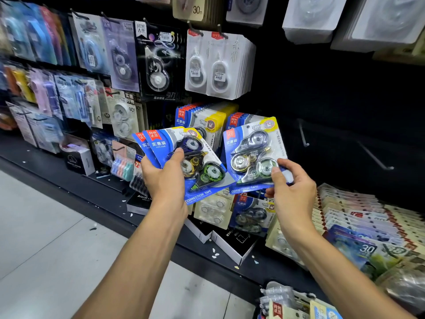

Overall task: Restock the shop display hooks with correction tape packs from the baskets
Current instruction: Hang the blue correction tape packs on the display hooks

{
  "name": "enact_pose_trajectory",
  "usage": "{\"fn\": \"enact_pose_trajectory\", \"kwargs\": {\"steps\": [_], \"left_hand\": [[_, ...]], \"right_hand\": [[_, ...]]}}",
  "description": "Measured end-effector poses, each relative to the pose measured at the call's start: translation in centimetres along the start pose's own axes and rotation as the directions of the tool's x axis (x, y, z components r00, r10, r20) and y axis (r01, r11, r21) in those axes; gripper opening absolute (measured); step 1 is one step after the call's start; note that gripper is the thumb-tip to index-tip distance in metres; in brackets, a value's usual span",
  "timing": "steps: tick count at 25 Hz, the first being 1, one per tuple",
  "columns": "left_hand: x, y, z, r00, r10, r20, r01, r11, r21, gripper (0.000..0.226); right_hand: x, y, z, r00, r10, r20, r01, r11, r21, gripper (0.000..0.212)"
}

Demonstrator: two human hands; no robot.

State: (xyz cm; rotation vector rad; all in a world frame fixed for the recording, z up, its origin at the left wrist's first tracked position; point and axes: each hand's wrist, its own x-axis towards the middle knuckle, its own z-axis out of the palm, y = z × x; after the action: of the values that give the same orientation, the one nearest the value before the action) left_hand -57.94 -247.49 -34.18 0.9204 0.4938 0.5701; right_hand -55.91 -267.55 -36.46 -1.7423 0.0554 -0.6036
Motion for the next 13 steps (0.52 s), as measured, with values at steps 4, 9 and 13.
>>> {"fn": "enact_pose_trajectory", "kwargs": {"steps": [4,9,13], "left_hand": [[0.05,0.06,-0.07,1.0,-0.013,-0.007,0.013,1.0,-0.006,0.036],[-0.07,0.29,-0.15,1.0,-0.023,0.001,0.023,1.0,-0.021,0.039],[-0.03,0.32,-0.27,1.0,-0.016,-0.002,0.015,1.0,-0.019,0.035]], "right_hand": [[0.1,0.07,0.65,0.999,0.017,0.039,-0.016,1.0,-0.024,0.015],[0.29,-0.63,0.3,0.999,-0.018,0.037,0.021,0.995,-0.1,0.009],[0.92,-0.71,0.69,0.999,-0.034,0.042,0.04,0.985,-0.169,0.019]]}}
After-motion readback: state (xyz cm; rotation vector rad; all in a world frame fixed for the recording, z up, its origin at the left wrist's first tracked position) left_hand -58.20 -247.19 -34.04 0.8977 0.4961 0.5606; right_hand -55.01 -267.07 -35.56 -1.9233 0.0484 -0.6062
